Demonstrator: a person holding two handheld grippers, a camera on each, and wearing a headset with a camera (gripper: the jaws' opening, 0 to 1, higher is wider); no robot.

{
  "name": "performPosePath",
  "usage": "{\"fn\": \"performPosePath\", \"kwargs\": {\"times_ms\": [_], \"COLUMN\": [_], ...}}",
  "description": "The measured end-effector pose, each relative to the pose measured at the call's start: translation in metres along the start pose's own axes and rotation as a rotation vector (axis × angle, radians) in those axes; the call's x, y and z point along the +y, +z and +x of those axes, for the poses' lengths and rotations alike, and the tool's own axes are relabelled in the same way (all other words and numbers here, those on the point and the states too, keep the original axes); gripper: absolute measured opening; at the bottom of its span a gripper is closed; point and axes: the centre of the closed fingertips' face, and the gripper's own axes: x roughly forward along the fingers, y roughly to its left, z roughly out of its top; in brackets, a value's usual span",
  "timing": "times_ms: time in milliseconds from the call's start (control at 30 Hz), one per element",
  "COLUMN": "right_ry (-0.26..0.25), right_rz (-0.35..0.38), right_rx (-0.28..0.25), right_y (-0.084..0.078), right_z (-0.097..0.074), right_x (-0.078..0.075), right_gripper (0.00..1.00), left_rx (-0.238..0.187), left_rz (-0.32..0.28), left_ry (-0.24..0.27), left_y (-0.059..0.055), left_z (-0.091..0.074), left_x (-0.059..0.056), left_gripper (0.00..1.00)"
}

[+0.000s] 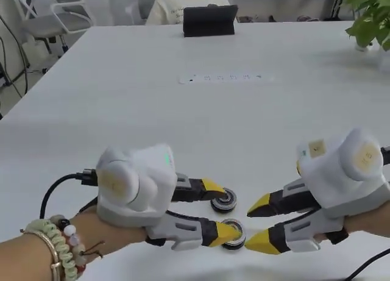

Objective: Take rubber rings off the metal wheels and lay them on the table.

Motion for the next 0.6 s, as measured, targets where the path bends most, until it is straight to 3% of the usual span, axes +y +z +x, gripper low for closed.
{"fn": "performPosePath", "kwargs": {"times_ms": [200, 400, 600], "right_ry": [-0.013, 0.000, -0.007], "right_rz": [0.007, -0.010, -0.053], "right_rx": [0.016, 0.019, 0.030], "right_y": [-0.006, -0.006, -0.004], "right_z": [0.002, 0.006, 0.009], "right_x": [-0.005, -0.001, 0.000], "right_gripper": [0.28, 0.28, 0.25], "left_rx": [0.021, 0.056, 0.056], "left_rz": [-0.011, -0.018, -0.022], "left_ry": [-0.019, -0.031, -0.021], "left_y": [-0.010, -0.022, -0.023], "left_z": [0.008, 0.012, 0.011], "left_x": [-0.005, -0.008, -0.004], "left_gripper": [0.24, 0.20, 0.16]}}
